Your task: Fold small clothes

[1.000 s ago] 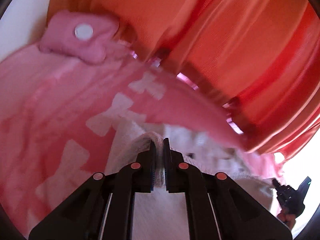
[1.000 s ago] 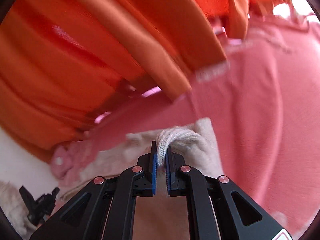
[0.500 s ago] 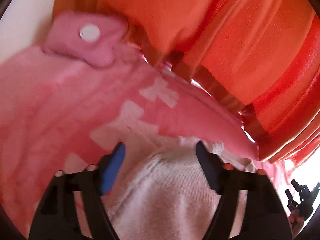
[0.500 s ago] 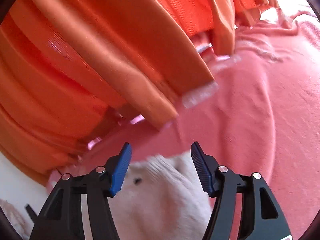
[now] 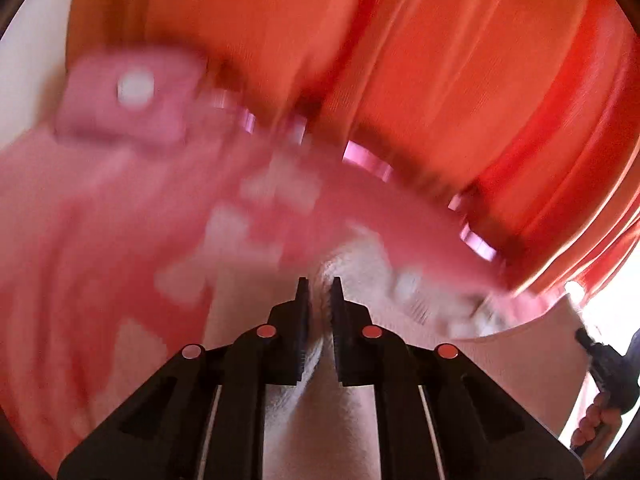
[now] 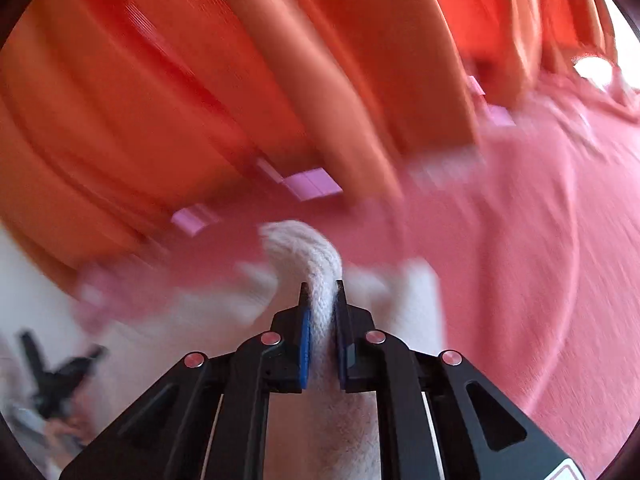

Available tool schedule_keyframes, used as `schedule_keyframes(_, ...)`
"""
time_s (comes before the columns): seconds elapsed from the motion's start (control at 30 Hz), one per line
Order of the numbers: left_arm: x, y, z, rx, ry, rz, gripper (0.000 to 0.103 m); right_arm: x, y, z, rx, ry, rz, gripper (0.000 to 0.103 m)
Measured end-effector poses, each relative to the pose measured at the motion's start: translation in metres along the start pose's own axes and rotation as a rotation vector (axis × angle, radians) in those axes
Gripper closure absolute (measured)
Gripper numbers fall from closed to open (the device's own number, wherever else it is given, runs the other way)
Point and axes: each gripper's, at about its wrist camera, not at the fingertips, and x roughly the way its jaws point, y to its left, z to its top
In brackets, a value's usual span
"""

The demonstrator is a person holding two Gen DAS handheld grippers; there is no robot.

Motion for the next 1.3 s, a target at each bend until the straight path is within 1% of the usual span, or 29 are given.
schedule_keyframes(0.03, -0.005, 0.001, 0.004, -0.004, -0.024, 0.000, 0.094, 0.000, 0.000, -0.001, -0.006, -0.016, -0.014, 0.094)
schedule_keyframes(0.07, -0.002, 0.006, 0.005, -0.008, -0.021, 0.021, 0.093, 0.011, -0.007, -0.004, -0.010, 0.019, -0.080, 0.094)
schedule_keyframes(0.1, 0.007, 0.010, 0.003, -0.011, 0.003, 0.043, 0.093, 0.034, -0.022, -0.012, 0.004, 0.109, -0.186, 0.094)
schedule_keyframes(0.17, 0.043, 0.031, -0.012, -0.047, 0.115, 0.116, 0.093, 0.072, -0.051, -0.033, 0.055, 0.270, -0.327, 0.094)
schedule_keyframes(0.23, 0.056, 0.038, -0.021, -0.075, 0.164, 0.125, 0.093, 0.070, -0.054, -0.034, 0.073, 0.261, -0.312, 0.094)
schedule_keyframes(0.33, 0.043, 0.028, -0.015, -0.020, 0.113, 0.123, 0.093, 0.037, -0.033, -0.018, 0.051, 0.138, -0.203, 0.094)
schedule_keyframes(0.37, 0.044, 0.028, -0.015, -0.013, 0.109, 0.129, 0.093, 0.040, -0.035, -0.021, 0.047, 0.142, -0.219, 0.094)
schedule_keyframes(0.4, 0.050, 0.030, -0.018, -0.013, 0.128, 0.143, 0.093, 0.050, -0.041, -0.027, 0.047, 0.186, -0.264, 0.094)
schedule_keyframes(0.43, 0.060, 0.035, -0.024, -0.025, 0.170, 0.149, 0.092, 0.069, -0.055, -0.039, 0.066, 0.281, -0.325, 0.093)
schedule_keyframes(0.47, 0.067, 0.038, -0.028, -0.034, 0.183, 0.148, 0.092, 0.079, -0.063, -0.045, 0.093, 0.318, -0.321, 0.094)
schedule_keyframes(0.53, 0.062, 0.032, -0.024, -0.023, 0.166, 0.163, 0.089, 0.074, -0.061, -0.039, 0.099, 0.287, -0.313, 0.092)
schedule_keyframes(0.57, 0.055, 0.027, -0.021, -0.019, 0.155, 0.169, 0.087, 0.062, -0.054, -0.032, 0.100, 0.245, -0.314, 0.090)
schedule_keyframes(0.6, 0.040, 0.020, -0.015, -0.020, 0.112, 0.174, 0.085, 0.050, -0.047, -0.026, 0.096, 0.189, -0.313, 0.088)
schedule_keyframes(0.63, 0.025, 0.012, -0.011, -0.015, 0.064, 0.172, 0.087, 0.036, -0.033, -0.023, 0.072, 0.133, -0.299, 0.084)
schedule_keyframes(0.67, 0.004, -0.002, -0.007, 0.011, 0.001, 0.157, 0.085, 0.022, -0.014, -0.022, 0.016, 0.084, -0.253, 0.084)
schedule_keyframes(0.73, -0.016, -0.026, -0.009, 0.063, -0.046, 0.078, 0.070, 0.019, 0.020, -0.029, -0.087, 0.096, -0.143, 0.084)
schedule_keyframes(0.8, -0.024, -0.058, -0.026, 0.145, -0.005, -0.050, 0.059, 0.038, 0.060, -0.061, -0.187, 0.248, 0.017, 0.084)
schedule_keyframes(0.87, -0.012, -0.089, -0.056, 0.256, 0.119, -0.123, 0.059, 0.060, 0.100, -0.104, -0.297, 0.418, 0.137, 0.086)
schedule_keyframes(0.93, 0.004, -0.106, -0.082, 0.359, 0.202, -0.083, 0.059, 0.072, 0.125, -0.135, -0.420, 0.501, 0.157, 0.092)
schedule_keyframes(0.97, 0.010, -0.108, -0.089, 0.393, 0.222, -0.047, 0.059, 0.077, 0.130, -0.148, -0.480, 0.533, 0.133, 0.093)
schedule_keyframes(1.0, 0.019, -0.106, -0.097, 0.425, 0.246, 0.018, 0.059, 0.082, 0.126, -0.151, -0.500, 0.547, 0.096, 0.093)
schedule_keyframes(1.03, 0.026, -0.099, -0.100, 0.431, 0.261, 0.073, 0.059, 0.084, 0.117, -0.150, -0.493, 0.551, 0.052, 0.098)
schedule_keyframes(1.07, 0.031, -0.088, -0.099, 0.420, 0.267, 0.117, 0.057, 0.088, 0.099, -0.141, -0.432, 0.550, 0.028, 0.101)
schedule_keyframes(1.13, 0.031, -0.062, -0.087, 0.360, 0.243, 0.144, 0.057, 0.084, 0.059, -0.115, -0.292, 0.523, -0.028, 0.103)
schedule_keyframes(1.17, 0.029, -0.045, -0.078, 0.318, 0.222, 0.194, 0.057, 0.077, 0.027, -0.098, -0.199, 0.486, -0.091, 0.103)
schedule_keyframes(1.2, 0.028, -0.034, -0.073, 0.294, 0.209, 0.217, 0.060, 0.071, -0.002, -0.085, -0.114, 0.459, -0.132, 0.103)
schedule_keyframes(1.23, 0.027, -0.023, -0.067, 0.265, 0.197, 0.240, 0.055, 0.063, -0.024, -0.077, -0.038, 0.444, -0.135, 0.103)
schedule_keyframes(1.27, 0.027, -0.011, -0.061, 0.237, 0.186, 0.296, 0.055, 0.053, -0.051, -0.068, 0.045, 0.410, -0.233, 0.103)
schedule_keyframes(1.3, 0.028, 0.002, -0.054, 0.201, 0.179, 0.332, 0.053, 0.049, -0.065, -0.062, 0.070, 0.381, -0.304, 0.103)
